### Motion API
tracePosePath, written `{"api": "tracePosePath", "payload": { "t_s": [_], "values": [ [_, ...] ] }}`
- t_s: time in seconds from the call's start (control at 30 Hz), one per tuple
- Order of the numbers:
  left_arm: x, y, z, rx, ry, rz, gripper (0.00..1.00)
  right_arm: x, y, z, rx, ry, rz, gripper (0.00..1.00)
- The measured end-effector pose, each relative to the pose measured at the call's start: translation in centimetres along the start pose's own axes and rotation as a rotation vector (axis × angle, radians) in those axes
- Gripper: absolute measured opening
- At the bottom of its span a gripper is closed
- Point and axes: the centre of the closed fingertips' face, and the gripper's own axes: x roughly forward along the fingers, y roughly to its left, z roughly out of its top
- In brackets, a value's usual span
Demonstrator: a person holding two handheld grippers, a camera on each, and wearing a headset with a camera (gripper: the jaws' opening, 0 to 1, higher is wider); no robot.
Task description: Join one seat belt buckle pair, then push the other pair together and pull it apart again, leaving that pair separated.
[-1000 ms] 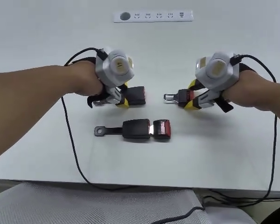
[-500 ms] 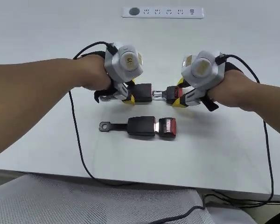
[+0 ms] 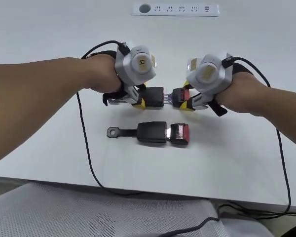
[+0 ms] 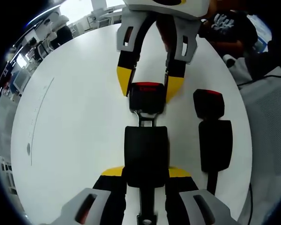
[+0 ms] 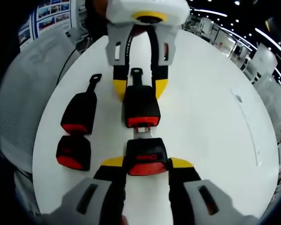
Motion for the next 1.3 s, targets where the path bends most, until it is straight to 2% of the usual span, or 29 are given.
{"api": "tracePosePath", "payload": {
  "t_s": [0.13, 0.33, 0.43, 0.53, 0.87, 1.07, 1.3],
  "values": [
    [-0.1, 0.0, 0.1, 0.019, -0.008, -0.006, 0.31, 0.0, 0.1, 0.1, 0.031, -0.023, 0.009, 0.34],
    [-0.1, 0.0, 0.2, 0.041, -0.005, -0.013, 0.31, 0.2, 0.2, 0.4, 0.029, -0.012, 0.015, 0.33],
    [-0.1, -0.1, 0.3, 0.053, 0.001, -0.016, 0.31, 0.7, 0.5, 1.2, 0.031, -0.023, 0.019, 0.33],
    [-0.1, -0.1, 0.3, 0.062, 0.007, -0.016, 0.31, 0.9, 0.4, 1.4, 0.04, -0.015, 0.026, 0.33],
    [0.0, 0.1, 0.2, 0.051, 0.01, -0.012, 0.31, 0.7, 0.5, 1.2, 0.032, -0.012, 0.02, 0.34],
    [0.1, 0.2, 0.2, 0.046, -0.004, -0.014, 0.31, 0.0, 0.2, 0.0, 0.062, -0.008, 0.02, 0.35],
    [0.1, 0.2, 0.2, 0.046, -0.011, -0.011, 0.31, -0.1, 0.1, -0.3, 0.057, -0.02, 0.026, 0.36]
  ]
}}
